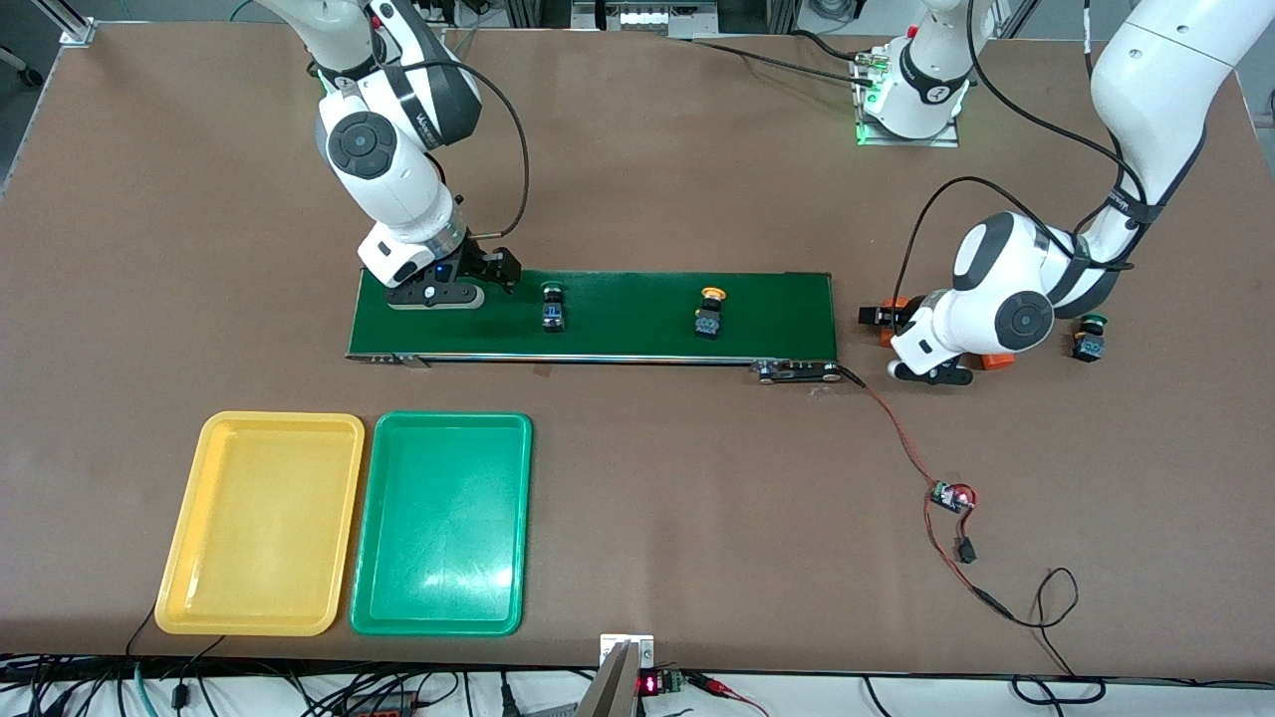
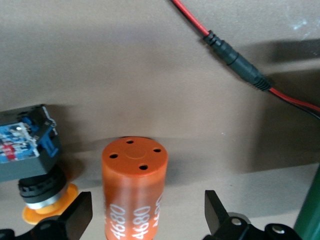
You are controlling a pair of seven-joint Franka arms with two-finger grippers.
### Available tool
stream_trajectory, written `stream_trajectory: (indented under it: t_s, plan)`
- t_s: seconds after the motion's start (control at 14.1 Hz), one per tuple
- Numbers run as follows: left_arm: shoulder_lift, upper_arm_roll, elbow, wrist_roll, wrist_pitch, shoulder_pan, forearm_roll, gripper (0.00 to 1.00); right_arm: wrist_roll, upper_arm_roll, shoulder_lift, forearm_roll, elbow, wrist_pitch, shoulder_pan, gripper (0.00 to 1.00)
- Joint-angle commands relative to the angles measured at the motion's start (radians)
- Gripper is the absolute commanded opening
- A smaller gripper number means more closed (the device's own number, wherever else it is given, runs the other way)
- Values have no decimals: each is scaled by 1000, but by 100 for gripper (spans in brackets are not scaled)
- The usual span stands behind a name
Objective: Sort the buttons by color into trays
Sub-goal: 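Grasp the orange cylinder with the left gripper while the right gripper grasps a button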
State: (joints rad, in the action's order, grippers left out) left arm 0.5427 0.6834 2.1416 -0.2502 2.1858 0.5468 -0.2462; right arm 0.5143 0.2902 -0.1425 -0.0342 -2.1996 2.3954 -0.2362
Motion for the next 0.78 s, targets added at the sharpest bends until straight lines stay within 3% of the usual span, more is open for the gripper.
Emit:
stream_trajectory:
  t_s: [0.0, 0.14, 0.21, 0.35, 0.57, 0.64, 0.71]
  plan:
    - [-30, 2, 29, 20, 12, 24, -22, 94, 18, -3, -46, 7, 55, 1, 2, 100]
    - [-27, 2, 31, 17, 12, 25, -22, 88, 19, -3, -48, 8, 55, 1, -5, 100]
    - [-26, 2, 40, 8, 12, 25, -22, 71, 19, -3, -48, 8, 55, 1, -5, 100]
    - [-27, 2, 43, 6, 14, 30, -22, 53, 19, -3, -48, 8, 55, -1, -3, 100]
    - [-27, 7, 43, 8, 12, 27, -22, 10, 21, -3, -58, 8, 55, 1, -9, 100]
    - [-36, 11, 37, 8, 6, 28, -22, 0, 27, -3, -71, 8, 55, 4, -11, 100]
    - [-50, 18, 29, 8, -7, 28, -22, 0, 29, -3, -90, 8, 57, 8, -21, 100]
